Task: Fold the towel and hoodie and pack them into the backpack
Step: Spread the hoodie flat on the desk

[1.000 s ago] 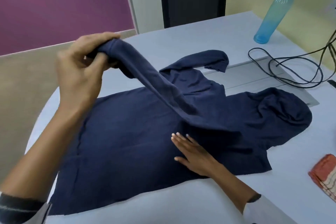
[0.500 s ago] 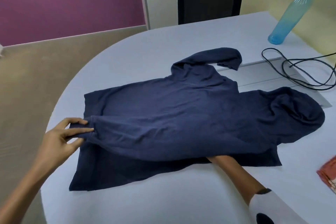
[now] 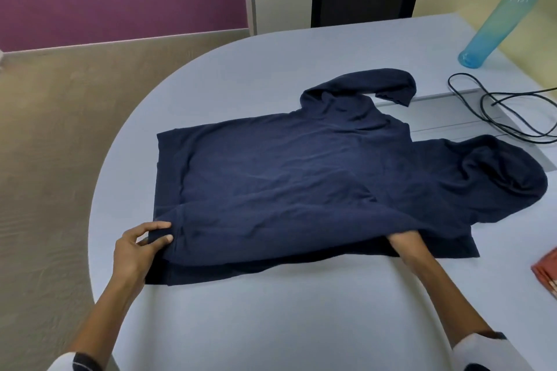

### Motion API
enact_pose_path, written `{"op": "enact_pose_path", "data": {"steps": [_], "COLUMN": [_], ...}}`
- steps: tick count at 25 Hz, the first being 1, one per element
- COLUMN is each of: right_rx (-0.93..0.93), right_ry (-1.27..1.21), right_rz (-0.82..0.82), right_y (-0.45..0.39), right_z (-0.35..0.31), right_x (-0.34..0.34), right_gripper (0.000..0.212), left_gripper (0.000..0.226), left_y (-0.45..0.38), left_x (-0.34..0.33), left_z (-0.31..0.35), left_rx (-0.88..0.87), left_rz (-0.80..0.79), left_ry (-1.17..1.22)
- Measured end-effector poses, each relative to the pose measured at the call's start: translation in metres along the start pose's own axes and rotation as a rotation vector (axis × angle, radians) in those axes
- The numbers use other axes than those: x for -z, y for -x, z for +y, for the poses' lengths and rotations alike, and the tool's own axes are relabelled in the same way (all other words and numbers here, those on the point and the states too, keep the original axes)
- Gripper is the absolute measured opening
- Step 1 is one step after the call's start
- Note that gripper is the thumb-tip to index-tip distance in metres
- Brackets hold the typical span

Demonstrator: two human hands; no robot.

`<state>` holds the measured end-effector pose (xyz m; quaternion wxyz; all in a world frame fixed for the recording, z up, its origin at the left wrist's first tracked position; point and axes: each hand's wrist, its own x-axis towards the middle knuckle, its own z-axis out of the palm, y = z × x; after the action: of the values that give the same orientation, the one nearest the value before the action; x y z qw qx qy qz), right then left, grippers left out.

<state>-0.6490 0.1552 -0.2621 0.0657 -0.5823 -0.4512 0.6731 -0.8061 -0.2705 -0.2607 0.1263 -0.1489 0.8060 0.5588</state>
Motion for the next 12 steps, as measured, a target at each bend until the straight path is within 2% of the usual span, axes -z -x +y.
{"op": "enact_pose_path", "data": {"steps": [1,2,5,6,8,9,10,12], "right_rx": [-0.008,0.066,0.064,0.052,0.042,0.058,0.085,0.179], "right_ry": [-0.232,-0.39,-0.706,-0.789,-0.839,-0.828,-0.816,-0.652], "right_rz": [-0.039,-0.114,0.007,0.023,0.053,0.065,0.061,0.105], "right_y": [0.0,0.002,0.005,0.004,0.001,0.002,-0.001,-0.004], "right_z": [0.001,0.002,0.015,0.019,0.023,0.021,0.019,0.008], "right_x": [0.004,0.007,0.025,0.029,0.033,0.035,0.038,0.042], "right_gripper": [0.029,0.027,0.014,0.024,0.059,0.063,0.054,0.021], "left_gripper": [0.024,0.024,0.031,0.036,0.045,0.047,0.049,0.051], "left_y": [0.002,0.001,-0.001,-0.003,-0.007,-0.007,-0.009,-0.01], "left_x": [0.0,0.0,0.001,0.0,-0.003,-0.005,-0.007,-0.011], "left_z": [-0.003,-0.008,-0.015,-0.015,-0.011,-0.008,-0.007,-0.009], "left_rx": [0.045,0.073,0.169,0.191,0.213,0.216,0.217,0.231], "left_rz": [-0.03,-0.053,-0.174,-0.205,-0.214,-0.203,-0.179,-0.139], "left_ry": [0.057,0.103,0.152,0.146,0.131,0.132,0.138,0.173]}}
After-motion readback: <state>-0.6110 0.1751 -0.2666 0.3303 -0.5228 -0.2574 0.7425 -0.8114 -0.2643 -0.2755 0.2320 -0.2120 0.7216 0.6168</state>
